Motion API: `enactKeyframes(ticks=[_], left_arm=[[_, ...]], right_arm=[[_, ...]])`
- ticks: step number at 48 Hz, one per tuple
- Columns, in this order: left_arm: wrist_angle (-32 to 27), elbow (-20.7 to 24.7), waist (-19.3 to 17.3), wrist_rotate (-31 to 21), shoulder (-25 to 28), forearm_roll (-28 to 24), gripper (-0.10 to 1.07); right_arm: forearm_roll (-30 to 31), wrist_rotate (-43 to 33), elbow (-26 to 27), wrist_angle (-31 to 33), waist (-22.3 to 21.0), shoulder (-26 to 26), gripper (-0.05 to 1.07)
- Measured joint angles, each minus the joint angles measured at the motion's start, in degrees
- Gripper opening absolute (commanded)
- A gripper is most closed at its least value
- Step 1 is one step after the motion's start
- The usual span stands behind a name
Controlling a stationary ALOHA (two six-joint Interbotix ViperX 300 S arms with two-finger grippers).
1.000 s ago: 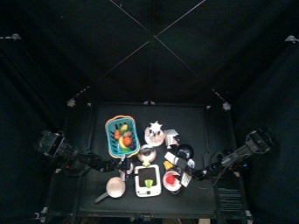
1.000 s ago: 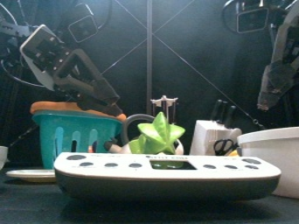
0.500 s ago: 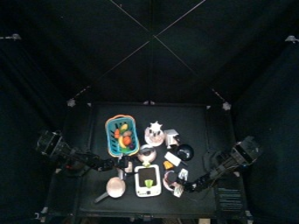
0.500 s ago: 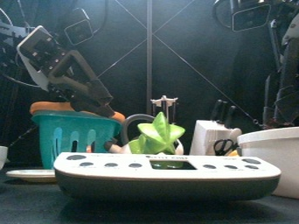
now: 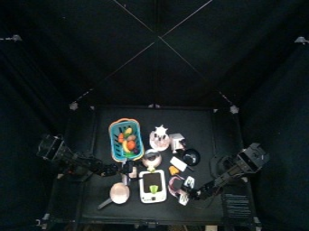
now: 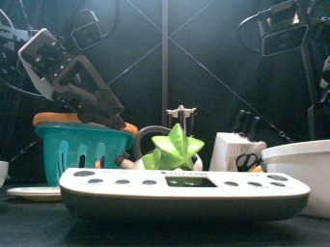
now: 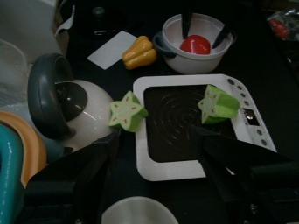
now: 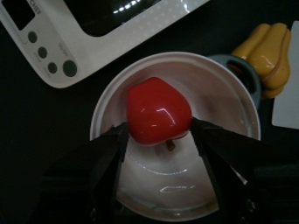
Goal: Grab apple
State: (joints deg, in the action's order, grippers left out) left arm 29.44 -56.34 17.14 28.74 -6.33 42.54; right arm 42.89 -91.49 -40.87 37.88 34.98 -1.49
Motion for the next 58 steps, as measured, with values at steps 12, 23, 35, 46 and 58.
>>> enactKeyframes(ticks=[12,23,35,46,58], left_arm=[[-0.44,-0.09,-0.09,0.09,0.0,0.0,0.97],[-0.44,-0.35,0.0,0.09,0.0,0.0,0.97],[-0.44,-0.53,0.0,0.09,0.0,0.44,0.97],[-0.44,-0.53,-0.09,0.09,0.0,0.44,0.97],[-0.44,-0.53,0.0,0.0,0.0,0.44,0.97]], right_arm=[[0.35,-0.09,0.18,-0.97,-1.32,-0.62,0.9],[1.14,-0.09,0.53,-2.72,-3.25,-1.58,0.9],[1.41,-0.26,0.79,-3.96,-4.22,-2.99,0.87],[1.67,-0.18,0.79,-3.43,-4.13,-2.81,0.74],[1.85,-0.09,0.35,-0.62,-4.13,-1.41,0.67]])
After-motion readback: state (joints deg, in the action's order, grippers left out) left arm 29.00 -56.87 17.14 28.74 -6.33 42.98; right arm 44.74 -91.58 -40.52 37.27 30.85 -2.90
